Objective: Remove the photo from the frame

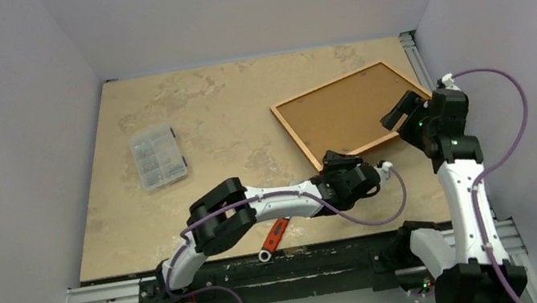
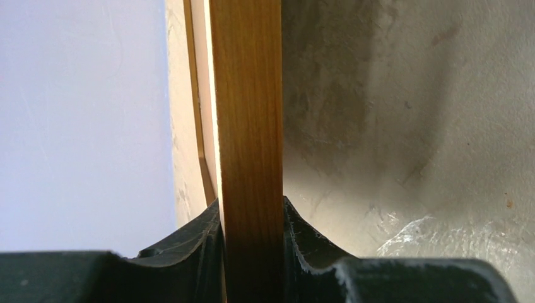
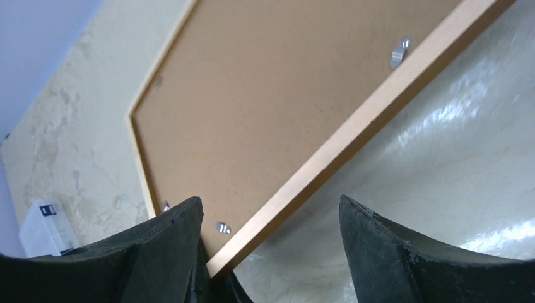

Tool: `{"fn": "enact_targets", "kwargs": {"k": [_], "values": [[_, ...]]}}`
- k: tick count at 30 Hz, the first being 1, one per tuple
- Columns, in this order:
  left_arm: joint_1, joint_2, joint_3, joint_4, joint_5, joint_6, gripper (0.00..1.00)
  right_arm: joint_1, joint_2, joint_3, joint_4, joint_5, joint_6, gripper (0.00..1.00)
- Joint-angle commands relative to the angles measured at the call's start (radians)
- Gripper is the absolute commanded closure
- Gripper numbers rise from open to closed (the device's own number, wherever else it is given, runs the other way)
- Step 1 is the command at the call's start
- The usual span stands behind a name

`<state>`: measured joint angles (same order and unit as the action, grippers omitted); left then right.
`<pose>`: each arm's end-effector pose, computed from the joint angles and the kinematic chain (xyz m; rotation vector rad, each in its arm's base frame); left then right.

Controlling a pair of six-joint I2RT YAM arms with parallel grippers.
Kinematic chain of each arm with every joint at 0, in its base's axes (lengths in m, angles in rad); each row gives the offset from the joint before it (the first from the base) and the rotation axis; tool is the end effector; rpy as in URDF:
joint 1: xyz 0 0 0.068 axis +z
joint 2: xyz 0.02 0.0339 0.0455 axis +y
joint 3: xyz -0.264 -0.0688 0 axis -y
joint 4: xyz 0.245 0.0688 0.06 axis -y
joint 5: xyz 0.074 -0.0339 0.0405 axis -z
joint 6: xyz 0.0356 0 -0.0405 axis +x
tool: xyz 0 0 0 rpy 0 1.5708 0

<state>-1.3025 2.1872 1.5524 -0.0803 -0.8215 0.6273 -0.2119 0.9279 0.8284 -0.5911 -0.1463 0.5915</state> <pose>0.1523 -0.4556 0.1675 1.4432 1.4918 0.5291 0.1924 -0.0361 0.2906 0.8181 2.1269 0.3662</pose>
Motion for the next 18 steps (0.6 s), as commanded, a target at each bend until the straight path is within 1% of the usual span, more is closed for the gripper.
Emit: {"fn": "enact_targets", "kwargs": {"k": [1, 5, 9, 10, 13, 15, 18], "values": [[0.0, -0.1, 0.112, -0.205, 0.088, -0.116, 1.0, 0.003, -0.073, 0.143, -0.102, 0.07, -0.137, 0.22], [0.009, -0.146, 0.158, -0.32, 0.176, -0.187, 1.0, 0.001, -0.096, 0.194, -0.164, 0.107, -0.129, 0.21], [0.017, -0.176, 0.163, -0.358, 0.211, -0.214, 1.0, 0.001, -0.111, 0.207, -0.167, 0.121, -0.064, 0.1], [0.02, -0.181, 0.161, -0.362, 0.216, -0.218, 1.0, 0.0, -0.103, 0.214, -0.176, 0.138, -0.056, 0.06], [0.028, -0.192, 0.169, -0.396, 0.232, -0.244, 1.0, -0.001, -0.062, 0.222, -0.193, 0.168, -0.038, 0.02], [0.032, -0.203, 0.176, -0.416, 0.253, -0.261, 1.0, -0.003, -0.038, 0.213, -0.18, 0.15, -0.017, 0.02], [0.036, -0.214, 0.184, -0.428, 0.272, -0.274, 1.0, -0.006, -0.031, 0.18, -0.127, 0.061, 0.046, 0.02]]}}
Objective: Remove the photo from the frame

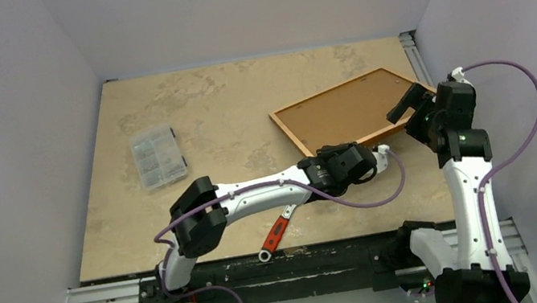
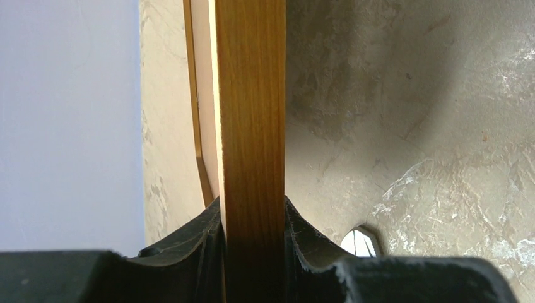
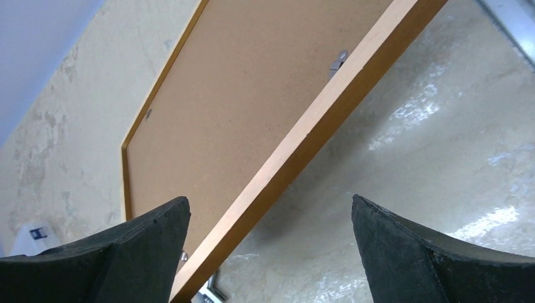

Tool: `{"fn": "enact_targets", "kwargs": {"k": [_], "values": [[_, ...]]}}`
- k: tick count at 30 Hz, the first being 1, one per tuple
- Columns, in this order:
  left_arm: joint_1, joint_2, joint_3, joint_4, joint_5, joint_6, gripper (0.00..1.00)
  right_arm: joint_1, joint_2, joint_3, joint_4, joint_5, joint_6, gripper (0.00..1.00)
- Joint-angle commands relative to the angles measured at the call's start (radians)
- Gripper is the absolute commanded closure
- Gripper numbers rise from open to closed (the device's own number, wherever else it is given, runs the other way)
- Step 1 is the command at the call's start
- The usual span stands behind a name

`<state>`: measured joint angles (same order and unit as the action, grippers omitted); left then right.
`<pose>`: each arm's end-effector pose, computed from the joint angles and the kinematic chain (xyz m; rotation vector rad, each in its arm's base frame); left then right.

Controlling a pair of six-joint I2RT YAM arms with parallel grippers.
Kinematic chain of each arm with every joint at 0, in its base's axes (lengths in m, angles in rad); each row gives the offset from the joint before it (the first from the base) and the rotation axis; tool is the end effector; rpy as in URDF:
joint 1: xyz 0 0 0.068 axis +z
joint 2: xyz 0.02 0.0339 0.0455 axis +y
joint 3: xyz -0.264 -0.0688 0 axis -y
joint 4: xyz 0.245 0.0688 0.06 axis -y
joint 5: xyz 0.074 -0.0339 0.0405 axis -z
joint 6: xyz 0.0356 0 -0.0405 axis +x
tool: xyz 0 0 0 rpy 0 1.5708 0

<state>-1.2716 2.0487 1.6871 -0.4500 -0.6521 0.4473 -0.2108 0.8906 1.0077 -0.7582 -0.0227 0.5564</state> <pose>0.1569 -0.4353 0.2432 1.4624 1.6494 0.3277 0.1743 -0.0365 0.3414 0.8192 2.0636 0.2163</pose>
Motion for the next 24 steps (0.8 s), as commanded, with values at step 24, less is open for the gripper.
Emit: {"fn": "enact_targets", "kwargs": {"k": [24], "values": [[0.005, -0.071, 0.094, -0.111, 0.164, -0.148, 1.0, 0.001, 0.192, -0.159, 0.298, -0.166, 0.405, 0.24]]}}
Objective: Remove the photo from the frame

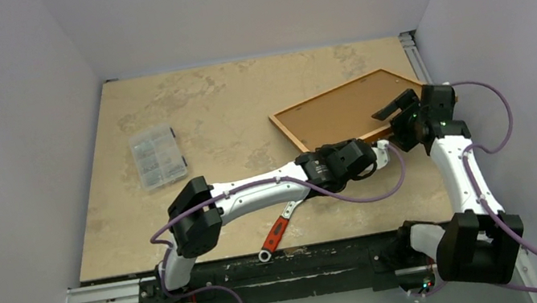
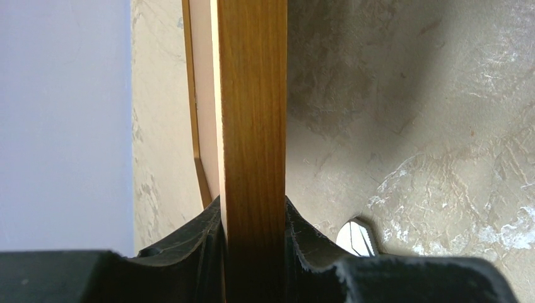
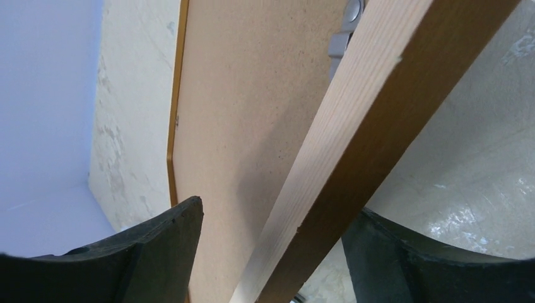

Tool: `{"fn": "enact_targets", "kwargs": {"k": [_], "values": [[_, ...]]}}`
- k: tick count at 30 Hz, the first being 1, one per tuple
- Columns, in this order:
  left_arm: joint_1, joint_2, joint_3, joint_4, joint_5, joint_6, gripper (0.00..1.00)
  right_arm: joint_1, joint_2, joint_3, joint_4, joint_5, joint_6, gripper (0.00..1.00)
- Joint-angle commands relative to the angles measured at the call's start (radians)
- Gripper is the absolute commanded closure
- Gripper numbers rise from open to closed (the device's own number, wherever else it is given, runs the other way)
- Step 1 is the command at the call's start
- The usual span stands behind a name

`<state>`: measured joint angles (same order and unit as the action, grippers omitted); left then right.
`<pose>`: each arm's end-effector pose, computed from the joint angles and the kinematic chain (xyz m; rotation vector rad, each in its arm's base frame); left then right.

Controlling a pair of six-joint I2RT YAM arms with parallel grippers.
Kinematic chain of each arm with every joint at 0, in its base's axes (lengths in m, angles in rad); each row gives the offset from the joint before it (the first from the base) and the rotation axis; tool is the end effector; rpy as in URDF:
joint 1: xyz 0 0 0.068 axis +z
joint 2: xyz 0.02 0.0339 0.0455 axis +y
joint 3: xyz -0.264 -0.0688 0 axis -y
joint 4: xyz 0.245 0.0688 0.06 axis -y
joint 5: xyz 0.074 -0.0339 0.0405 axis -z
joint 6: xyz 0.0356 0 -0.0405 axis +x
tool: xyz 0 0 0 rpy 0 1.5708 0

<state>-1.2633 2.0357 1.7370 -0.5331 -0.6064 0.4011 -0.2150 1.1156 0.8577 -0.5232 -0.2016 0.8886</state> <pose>0.1585 -0.4320 0.2584 1.4611 1.6943 0.2718 0.2296 -0.0428 0.2695 1.1727 2.0980 0.5600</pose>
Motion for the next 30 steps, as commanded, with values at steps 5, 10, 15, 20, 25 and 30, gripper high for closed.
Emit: {"fn": "enact_targets", "kwargs": {"k": [5, 10, 15, 20, 25, 30], "values": [[-0.004, -0.048, 0.065, -0.04, 0.139, -0.109, 1.0, 0.044, -0.035, 0.006, 0.019, 0.099, 0.116, 0.37], [-0.004, -0.048, 0.073, -0.055, 0.16, -0.121, 1.0, 0.07, 0.025, 0.022, 0.006, 0.1, 0.118, 0.4], [-0.004, -0.046, 0.083, -0.071, 0.169, -0.133, 1.0, 0.121, 0.029, 0.039, 0.021, 0.178, 0.138, 0.47], [-0.004, -0.057, 0.084, -0.086, 0.182, -0.153, 1.0, 0.138, 0.051, 0.052, 0.019, 0.195, 0.142, 0.57], [-0.004, -0.098, 0.054, -0.092, 0.211, -0.2, 0.84, 0.14, 0.041, 0.062, 0.026, 0.199, 0.14, 0.8], [-0.005, -0.196, -0.005, -0.094, 0.291, -0.259, 0.62, 0.139, 0.065, 0.112, -0.01, 0.228, 0.12, 0.97]]}}
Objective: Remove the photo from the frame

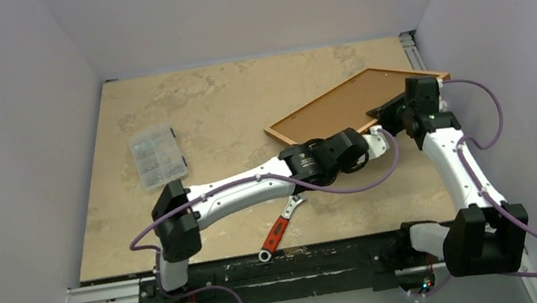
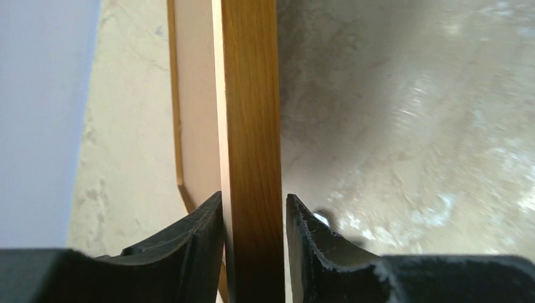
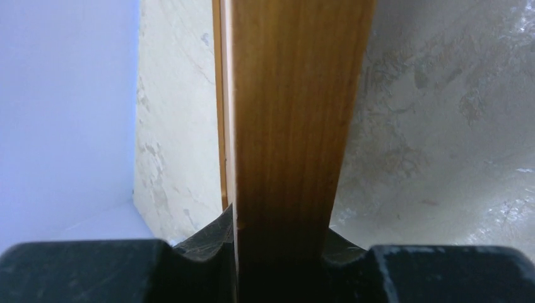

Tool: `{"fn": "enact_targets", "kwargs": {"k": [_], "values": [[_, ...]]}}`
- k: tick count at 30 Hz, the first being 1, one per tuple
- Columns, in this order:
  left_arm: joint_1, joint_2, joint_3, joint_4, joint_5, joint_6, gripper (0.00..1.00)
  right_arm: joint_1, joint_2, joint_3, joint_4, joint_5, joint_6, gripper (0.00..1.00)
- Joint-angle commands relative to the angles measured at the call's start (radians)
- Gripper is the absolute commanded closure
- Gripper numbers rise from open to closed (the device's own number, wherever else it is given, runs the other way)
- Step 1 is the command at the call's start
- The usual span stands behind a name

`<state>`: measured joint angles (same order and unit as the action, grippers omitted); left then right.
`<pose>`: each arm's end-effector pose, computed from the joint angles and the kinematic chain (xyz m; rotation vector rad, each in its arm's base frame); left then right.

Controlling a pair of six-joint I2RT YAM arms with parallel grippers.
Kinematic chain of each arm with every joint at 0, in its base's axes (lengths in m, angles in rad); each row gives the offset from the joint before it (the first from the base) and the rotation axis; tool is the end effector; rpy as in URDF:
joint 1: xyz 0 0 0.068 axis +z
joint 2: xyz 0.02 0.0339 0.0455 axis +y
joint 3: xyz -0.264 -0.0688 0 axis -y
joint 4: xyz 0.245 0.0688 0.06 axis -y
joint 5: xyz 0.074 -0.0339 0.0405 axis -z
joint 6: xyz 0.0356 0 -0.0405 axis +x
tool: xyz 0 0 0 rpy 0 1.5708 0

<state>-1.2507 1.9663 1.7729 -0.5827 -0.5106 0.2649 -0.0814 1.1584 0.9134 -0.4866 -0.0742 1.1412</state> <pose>0.1577 -0.4204 0.2953 1.3468 1.7764 0.0695 0.2473 -0.0175 0.2810 1.3349 1.9734 0.6134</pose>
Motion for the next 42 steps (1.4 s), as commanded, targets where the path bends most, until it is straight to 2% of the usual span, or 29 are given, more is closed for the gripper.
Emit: {"fn": "enact_targets", "kwargs": {"k": [1, 4, 10, 15, 19, 26, 30, 39, 42], "values": [[-0.018, -0.154, -0.052, -0.048, 0.215, -0.136, 0.6, 0.006, 0.028, 0.068, -0.058, 0.11, -0.137, 1.0], [-0.017, -0.238, -0.058, -0.105, 0.288, -0.171, 0.55, 0.005, 0.04, 0.09, -0.065, 0.119, -0.154, 1.0], [-0.016, -0.456, -0.07, -0.185, 0.408, -0.208, 0.54, 0.005, 0.101, 0.184, -0.104, 0.108, -0.251, 1.0], [-0.005, -0.592, -0.083, -0.214, 0.324, -0.194, 0.54, 0.005, 0.176, 0.33, -0.176, 0.097, -0.365, 1.0], [0.022, -0.679, -0.137, -0.185, 0.237, -0.178, 0.54, 0.005, 0.223, 0.463, -0.243, 0.155, -0.468, 1.0], [0.115, -0.794, -0.236, -0.112, 0.205, -0.179, 0.54, 0.01, 0.416, 0.804, -0.475, 0.185, -0.686, 1.0], [0.124, -0.828, -0.291, -0.071, 0.164, -0.161, 0.54, 0.015, 0.461, 0.915, -0.508, 0.191, -0.765, 1.0], [0.148, -0.854, -0.339, -0.036, 0.147, -0.161, 0.54, 0.022, 0.591, 1.207, -0.645, 0.085, -0.823, 1.0], [0.156, -0.854, -0.35, -0.029, 0.148, -0.162, 0.54, 0.022, 0.673, 1.368, -0.761, 0.077, -0.827, 1.0]]}}
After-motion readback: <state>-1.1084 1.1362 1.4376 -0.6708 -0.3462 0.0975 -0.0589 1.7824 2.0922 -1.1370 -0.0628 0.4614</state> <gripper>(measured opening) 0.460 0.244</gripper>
